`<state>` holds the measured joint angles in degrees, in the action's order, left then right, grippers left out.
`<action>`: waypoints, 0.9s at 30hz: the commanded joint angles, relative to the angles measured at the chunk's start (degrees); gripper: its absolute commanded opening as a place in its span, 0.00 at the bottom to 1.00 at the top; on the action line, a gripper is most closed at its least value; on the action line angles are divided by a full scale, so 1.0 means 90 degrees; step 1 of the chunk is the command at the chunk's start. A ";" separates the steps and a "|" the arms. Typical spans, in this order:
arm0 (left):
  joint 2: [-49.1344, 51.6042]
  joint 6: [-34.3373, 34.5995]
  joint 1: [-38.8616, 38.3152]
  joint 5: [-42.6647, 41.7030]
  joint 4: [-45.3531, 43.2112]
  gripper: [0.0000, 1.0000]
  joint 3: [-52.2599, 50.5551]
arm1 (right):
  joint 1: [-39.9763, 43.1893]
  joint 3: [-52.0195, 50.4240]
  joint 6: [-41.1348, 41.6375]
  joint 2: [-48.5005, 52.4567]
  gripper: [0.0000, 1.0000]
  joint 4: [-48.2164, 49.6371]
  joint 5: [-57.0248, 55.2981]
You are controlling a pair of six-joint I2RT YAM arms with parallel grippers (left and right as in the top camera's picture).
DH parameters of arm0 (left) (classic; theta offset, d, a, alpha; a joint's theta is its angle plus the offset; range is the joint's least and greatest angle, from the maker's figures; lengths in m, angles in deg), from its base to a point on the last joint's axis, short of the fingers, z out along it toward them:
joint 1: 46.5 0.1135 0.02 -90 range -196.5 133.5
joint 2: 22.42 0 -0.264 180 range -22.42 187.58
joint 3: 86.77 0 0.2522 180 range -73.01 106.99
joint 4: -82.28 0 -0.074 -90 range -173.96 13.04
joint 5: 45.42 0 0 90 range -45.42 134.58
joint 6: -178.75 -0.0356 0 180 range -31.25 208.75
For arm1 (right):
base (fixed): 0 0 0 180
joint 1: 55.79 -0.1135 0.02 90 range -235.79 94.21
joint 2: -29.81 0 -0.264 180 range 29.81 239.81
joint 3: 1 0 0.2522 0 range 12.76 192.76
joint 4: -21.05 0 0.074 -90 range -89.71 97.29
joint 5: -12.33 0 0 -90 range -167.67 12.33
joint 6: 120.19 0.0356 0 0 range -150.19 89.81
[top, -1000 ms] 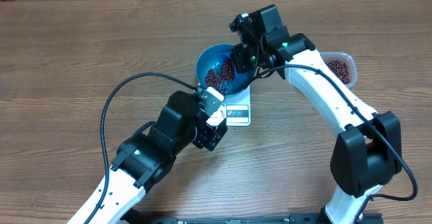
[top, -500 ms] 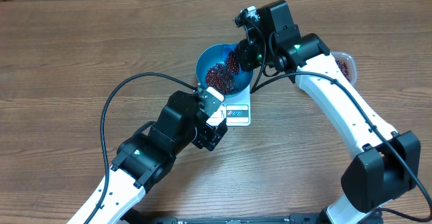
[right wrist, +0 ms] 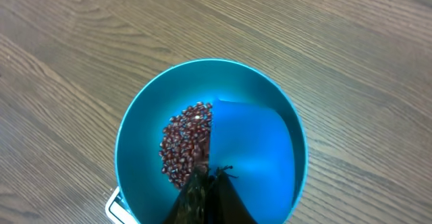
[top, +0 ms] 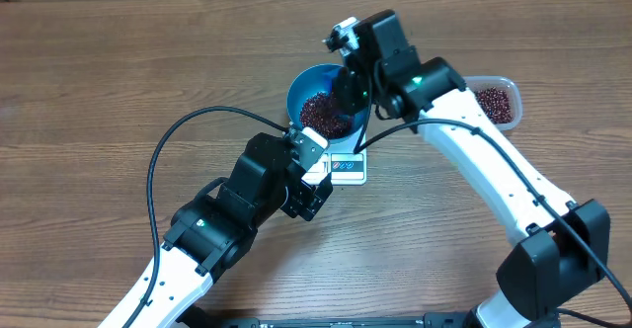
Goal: Scoop item into bowl and weigh 150g on scale
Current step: 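Tilt the scoop with right gripper to pour beans into the teal bowl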
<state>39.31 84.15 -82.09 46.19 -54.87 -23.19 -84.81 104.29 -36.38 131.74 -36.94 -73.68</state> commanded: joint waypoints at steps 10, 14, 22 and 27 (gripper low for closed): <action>0.0015 0.0039 0.0000 0.0034 -0.0017 1.00 -0.0032 | -0.0529 0.0138 -0.0374 -0.0284 0.04 0.0024 -0.1246; 0.0015 0.0039 0.0000 0.0034 -0.0017 0.99 -0.0032 | -0.0573 0.0138 -0.0369 -0.0284 0.04 0.0019 -0.1350; 0.0015 0.0039 0.0000 0.0034 -0.0017 1.00 -0.0032 | -0.0573 0.0138 -0.0372 -0.0287 0.04 0.0017 -0.1491; 0.0015 0.0039 0.0000 0.0034 -0.0017 1.00 -0.0032 | -0.0573 0.0138 -0.0466 -0.0291 0.04 0.0015 -0.1489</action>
<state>39.31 84.15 -82.09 46.19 -54.87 -23.19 -89.97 104.26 -39.44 131.52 -36.98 -86.12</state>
